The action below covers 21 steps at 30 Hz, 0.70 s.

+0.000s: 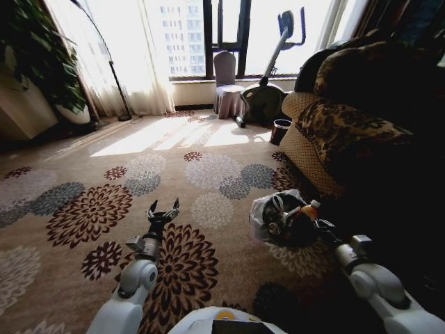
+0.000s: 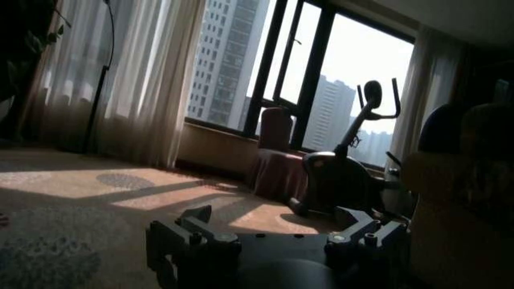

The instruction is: Pick up the trash from the ground and place it into the trash bin.

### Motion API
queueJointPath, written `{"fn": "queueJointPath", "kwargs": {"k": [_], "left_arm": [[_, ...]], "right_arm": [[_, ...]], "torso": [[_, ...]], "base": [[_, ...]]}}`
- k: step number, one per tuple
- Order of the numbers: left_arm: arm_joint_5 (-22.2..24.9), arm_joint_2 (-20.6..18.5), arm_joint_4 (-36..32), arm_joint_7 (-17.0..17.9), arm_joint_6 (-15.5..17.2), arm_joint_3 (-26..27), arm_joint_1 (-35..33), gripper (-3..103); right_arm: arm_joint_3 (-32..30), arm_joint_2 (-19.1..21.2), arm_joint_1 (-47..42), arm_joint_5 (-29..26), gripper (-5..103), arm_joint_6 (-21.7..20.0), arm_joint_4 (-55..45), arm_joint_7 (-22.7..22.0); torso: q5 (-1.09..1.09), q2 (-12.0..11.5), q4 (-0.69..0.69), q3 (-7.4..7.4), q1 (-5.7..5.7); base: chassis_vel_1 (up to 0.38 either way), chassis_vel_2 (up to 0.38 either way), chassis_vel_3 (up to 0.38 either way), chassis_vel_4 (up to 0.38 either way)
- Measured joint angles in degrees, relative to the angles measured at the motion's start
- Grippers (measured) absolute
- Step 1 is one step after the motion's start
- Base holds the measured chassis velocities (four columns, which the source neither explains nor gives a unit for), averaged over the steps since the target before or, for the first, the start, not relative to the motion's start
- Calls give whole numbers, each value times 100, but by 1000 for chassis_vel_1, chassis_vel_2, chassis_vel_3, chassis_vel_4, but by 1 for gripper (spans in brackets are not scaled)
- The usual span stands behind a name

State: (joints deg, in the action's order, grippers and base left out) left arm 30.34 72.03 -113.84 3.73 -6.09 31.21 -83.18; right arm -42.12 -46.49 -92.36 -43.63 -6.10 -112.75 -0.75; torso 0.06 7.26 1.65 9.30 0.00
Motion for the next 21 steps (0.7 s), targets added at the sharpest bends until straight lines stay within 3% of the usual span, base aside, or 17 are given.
{"fn": "queueJointPath", "kwargs": {"k": [3,5,9,11,21], "left_arm": [[0,3,9,0,1,-6,-3,100],[-2,4,23,1,0,-11,-5,100],[-4,16,22,1,-1,-11,-17,100],[-13,39,12,-1,-4,-16,-46,100],[-38,55,-33,-29,-43,10,-155,100]], "right_arm": [[-36,-48,-37,18,0,70,24,57],[-44,-108,-82,18,0,116,22,80],[-44,-148,-124,26,0,127,16,101],[-44,-158,-128,37,0,128,16,99],[-26,-136,-119,23,0,33,-14,83]], "torso": [[-3,0,4,0,0],[-17,0,8,0,0],[-3,-1,8,0,0],[-7,0,2,0,0],[-3,0,3,-1,1]], "base": [[-12,-29,4,17],[57,16,-38,-7],[118,17,-94,4],[76,-70,-98,51],[121,-160,-140,160]]}}
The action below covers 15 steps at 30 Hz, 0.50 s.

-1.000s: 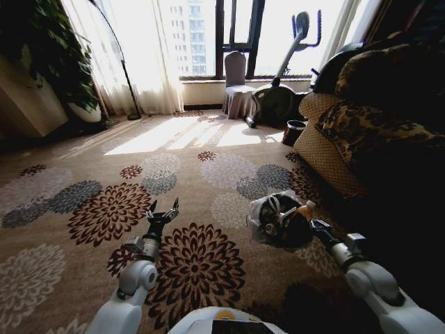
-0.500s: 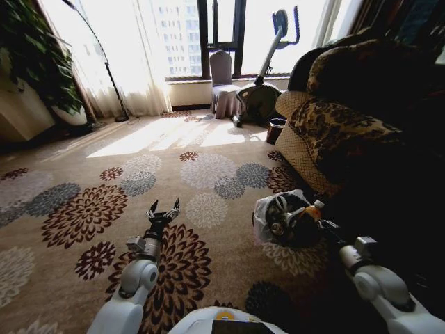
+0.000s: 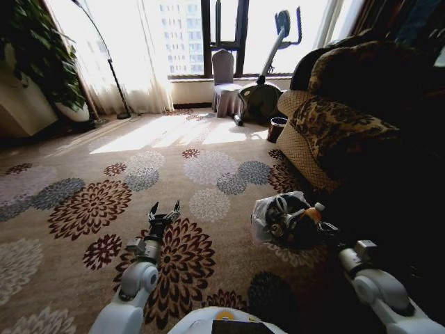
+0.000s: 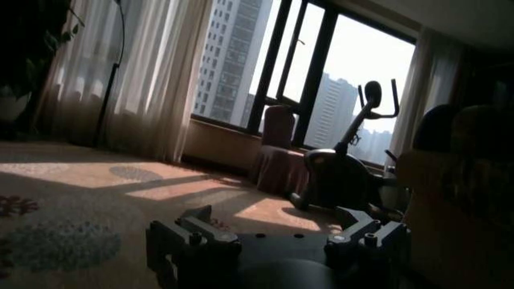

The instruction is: Pick up the trash from the ground and place it into the trash bin.

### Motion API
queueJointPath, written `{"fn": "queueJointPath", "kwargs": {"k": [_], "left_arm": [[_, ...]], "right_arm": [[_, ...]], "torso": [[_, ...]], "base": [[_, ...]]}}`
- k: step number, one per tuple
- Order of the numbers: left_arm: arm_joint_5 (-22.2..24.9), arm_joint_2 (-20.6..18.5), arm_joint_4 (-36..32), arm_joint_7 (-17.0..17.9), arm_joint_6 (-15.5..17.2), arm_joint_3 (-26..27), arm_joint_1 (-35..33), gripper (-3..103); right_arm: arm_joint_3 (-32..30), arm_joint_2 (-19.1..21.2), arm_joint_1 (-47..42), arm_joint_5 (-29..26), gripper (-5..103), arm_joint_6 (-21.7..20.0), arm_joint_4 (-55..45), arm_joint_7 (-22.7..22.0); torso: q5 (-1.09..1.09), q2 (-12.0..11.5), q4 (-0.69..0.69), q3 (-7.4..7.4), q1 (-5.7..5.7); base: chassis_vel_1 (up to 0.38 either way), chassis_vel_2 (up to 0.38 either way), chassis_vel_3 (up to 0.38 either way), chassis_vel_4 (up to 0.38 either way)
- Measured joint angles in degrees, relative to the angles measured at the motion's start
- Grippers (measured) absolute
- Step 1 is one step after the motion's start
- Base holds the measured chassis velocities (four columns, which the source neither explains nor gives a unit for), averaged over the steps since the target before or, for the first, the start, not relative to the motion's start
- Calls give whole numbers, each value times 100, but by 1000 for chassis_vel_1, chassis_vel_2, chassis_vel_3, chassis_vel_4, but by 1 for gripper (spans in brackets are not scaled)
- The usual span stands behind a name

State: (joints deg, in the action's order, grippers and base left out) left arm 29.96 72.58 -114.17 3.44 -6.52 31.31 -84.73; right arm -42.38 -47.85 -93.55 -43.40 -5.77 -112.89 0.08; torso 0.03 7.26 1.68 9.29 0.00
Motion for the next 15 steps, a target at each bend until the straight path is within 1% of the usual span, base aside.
{"fn": "queueJointPath", "kwargs": {"k": [2,3,4,7,10,13,15], "left_arm": [[-2,0,-4,-4,-5,-1,-11,100],[-3,2,-9,-10,-8,-6,-20,100],[-4,3,-10,-12,-9,-9,-25,100],[-4,2,-10,-15,-11,-15,-30,100],[-3,0,-10,-17,-15,-16,-35,100],[-1,-1,-12,-18,-16,-12,-40,100],[1,-1,-12,-18,-17,-8,-40,100]], "right_arm": [[1,3,0,-12,0,-24,-6,0],[1,8,1,-26,0,-33,-12,0],[0,9,1,-33,0,-34,-16,0],[-1,10,-4,-47,0,-44,-24,6],[-2,-2,-15,-45,0,-44,-30,7],[-2,-19,-25,-38,0,-28,-44,30],[-2,-26,-32,-35,0,-23,-48,41]], "torso": [[-2,1,1,-1,1],[-9,1,2,-2,1],[-9,1,0,-2,1],[1,1,2,0,0],[-6,0,1,2,0],[-3,1,2,2,-1],[-1,0,1,2,-1]], "base": [[112,-183,-68,203],[58,-183,-5,167],[-18,-131,-5,167],[-41,-70,47,93],[-183,-78,161,94],[-214,-143,215,137],[-231,-200,239,263]]}}
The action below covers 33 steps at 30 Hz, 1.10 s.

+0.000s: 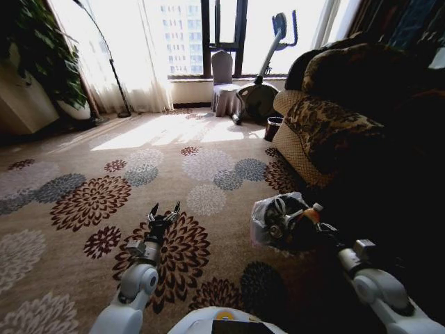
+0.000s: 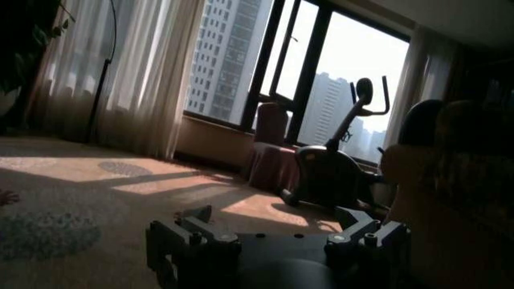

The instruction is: Pick up the trash from the ground and place it into the trash bin.

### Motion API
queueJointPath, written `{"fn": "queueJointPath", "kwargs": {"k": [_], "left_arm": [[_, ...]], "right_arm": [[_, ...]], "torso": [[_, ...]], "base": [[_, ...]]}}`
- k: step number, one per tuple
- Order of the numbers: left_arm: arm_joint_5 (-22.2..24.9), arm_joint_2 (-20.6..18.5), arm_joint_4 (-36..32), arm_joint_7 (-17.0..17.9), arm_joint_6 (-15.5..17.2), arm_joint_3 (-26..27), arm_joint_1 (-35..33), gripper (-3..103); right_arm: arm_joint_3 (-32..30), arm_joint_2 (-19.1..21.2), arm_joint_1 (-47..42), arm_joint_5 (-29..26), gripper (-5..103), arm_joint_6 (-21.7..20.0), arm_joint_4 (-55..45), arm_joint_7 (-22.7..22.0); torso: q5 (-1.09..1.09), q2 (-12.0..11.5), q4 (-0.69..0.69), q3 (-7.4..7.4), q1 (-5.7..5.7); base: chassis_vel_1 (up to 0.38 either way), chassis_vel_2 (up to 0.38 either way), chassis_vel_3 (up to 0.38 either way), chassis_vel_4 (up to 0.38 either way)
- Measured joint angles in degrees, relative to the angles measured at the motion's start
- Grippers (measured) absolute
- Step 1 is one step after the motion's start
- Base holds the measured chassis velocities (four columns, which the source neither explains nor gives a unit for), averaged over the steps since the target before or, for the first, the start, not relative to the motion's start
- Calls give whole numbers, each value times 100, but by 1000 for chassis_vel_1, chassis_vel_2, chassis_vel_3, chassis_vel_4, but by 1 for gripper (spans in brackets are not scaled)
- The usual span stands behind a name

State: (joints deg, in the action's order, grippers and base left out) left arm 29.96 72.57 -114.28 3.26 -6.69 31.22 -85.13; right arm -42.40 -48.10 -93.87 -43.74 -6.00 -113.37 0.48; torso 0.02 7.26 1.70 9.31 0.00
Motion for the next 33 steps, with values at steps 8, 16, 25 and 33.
{"fn": "queueJointPath", "kwargs": {"k": [8,16,25,33], "left_arm": [[15,7,4,2,-1,6,-5,100],[30,12,25,10,-1,4,-2,100],[42,31,45,19,0,9,4,100],[42,46,52,18,2,6,-6,100]], "right_arm": [[34,-78,-60,8,0,445,34,121],[-34,-80,-119,15,0,515,37,136],[-101,-80,-179,16,0,513,49,144],[-112,-69,-154,16,0,521,81,136]], "torso": [[7,0,-2,-1,0],[-13,0,2,0,0],[3,-1,-4,0,-1],[3,0,-1,-1,0]], "base": [[-227,-277,230,259],[-33,-109,36,114],[184,-126,-188,140],[279,-295,-288,303]]}}
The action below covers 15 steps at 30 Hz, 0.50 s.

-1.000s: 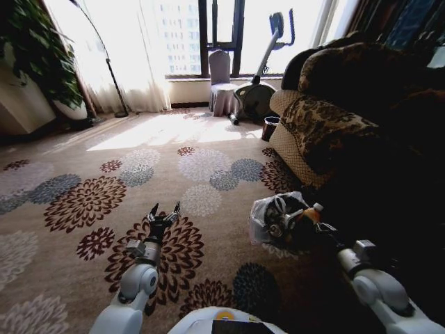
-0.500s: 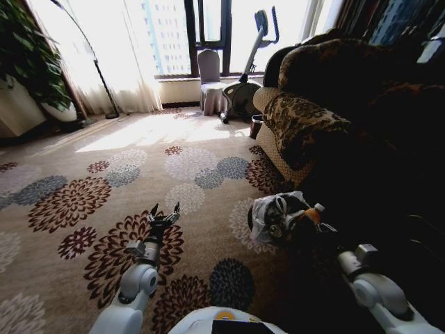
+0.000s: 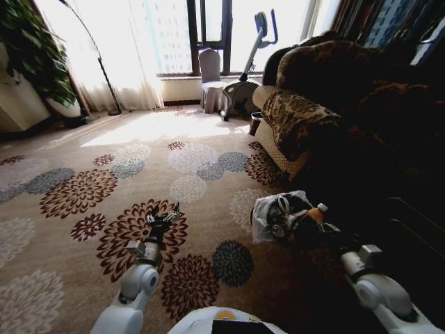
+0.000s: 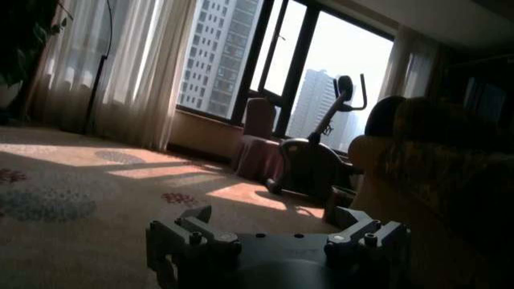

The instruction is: Pick up the trash from the ground and place it into the trash bin.

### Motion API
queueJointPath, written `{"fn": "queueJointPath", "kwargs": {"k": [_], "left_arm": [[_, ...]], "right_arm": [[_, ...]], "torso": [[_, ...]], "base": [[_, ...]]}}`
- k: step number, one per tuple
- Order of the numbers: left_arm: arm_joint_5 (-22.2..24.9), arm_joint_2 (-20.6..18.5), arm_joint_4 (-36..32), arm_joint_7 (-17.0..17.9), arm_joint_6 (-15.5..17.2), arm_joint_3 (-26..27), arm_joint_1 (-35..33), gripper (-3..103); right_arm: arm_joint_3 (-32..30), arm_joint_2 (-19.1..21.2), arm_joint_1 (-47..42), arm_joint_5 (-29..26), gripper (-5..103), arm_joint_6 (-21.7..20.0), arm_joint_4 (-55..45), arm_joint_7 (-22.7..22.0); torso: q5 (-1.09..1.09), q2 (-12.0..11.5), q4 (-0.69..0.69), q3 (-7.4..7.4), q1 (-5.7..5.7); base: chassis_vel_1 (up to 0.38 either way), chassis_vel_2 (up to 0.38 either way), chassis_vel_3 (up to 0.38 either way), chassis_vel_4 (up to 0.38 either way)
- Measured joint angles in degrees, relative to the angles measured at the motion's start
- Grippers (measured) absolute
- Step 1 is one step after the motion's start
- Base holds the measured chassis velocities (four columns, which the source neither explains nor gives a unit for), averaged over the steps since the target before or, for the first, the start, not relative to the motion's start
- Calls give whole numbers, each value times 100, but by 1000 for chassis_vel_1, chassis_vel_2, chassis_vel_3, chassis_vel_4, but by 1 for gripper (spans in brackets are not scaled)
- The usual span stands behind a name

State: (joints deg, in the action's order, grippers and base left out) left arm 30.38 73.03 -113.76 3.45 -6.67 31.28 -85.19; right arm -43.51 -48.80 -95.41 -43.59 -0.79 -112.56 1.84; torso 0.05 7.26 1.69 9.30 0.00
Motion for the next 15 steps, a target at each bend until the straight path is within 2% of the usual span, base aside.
{"fn": "queueJointPath", "kwargs": {"k": [2,3,5,8,10,12,13,14,15], "left_arm": [[0,0,5,0,0,2,-4,100],[0,0,5,0,0,2,-4,100],[0,-2,4,-1,0,5,-3,100],[1,-2,5,-1,0,5,-5,100],[1,-2,5,-2,0,6,-6,100],[1,-2,5,-2,0,6,-7,100],[1,-2,5,-3,1,6,-6,100],[1,-2,6,-4,2,5,-6,100],[1,-2,5,-4,2,6,-5,100]], "right_arm": [[4,1,9,0,0,0,2,-2],[4,1,9,0,0,0,2,-2],[9,1,9,0,0,0,3,-3],[9,3,11,0,0,0,4,-4],[10,3,13,0,0,0,4,-4],[12,3,12,-1,0,0,5,-4],[12,3,12,0,0,0,6,-7],[12,4,12,0,0,0,7,-10],[12,4,13,0,0,-1,7,-10]], "torso": [[-12,0,1,0,0],[-12,0,1,0,0],[1,1,0,-1,0],[-13,0,2,0,0],[1,0,2,0,0],[1,1,2,-1,1],[-6,1,-5,-1,1],[-13,0,-5,0,0],[-3,1,-4,0,0]], "base": [[361,-358,-344,356],[359,-358,-345,345],[356,-352,-347,352],[363,-366,-363,370],[361,-355,-369,324],[350,-360,-371,321],[345,-363,-377,332],[350,-395,-377,345],[350,-395,-349,345]]}}
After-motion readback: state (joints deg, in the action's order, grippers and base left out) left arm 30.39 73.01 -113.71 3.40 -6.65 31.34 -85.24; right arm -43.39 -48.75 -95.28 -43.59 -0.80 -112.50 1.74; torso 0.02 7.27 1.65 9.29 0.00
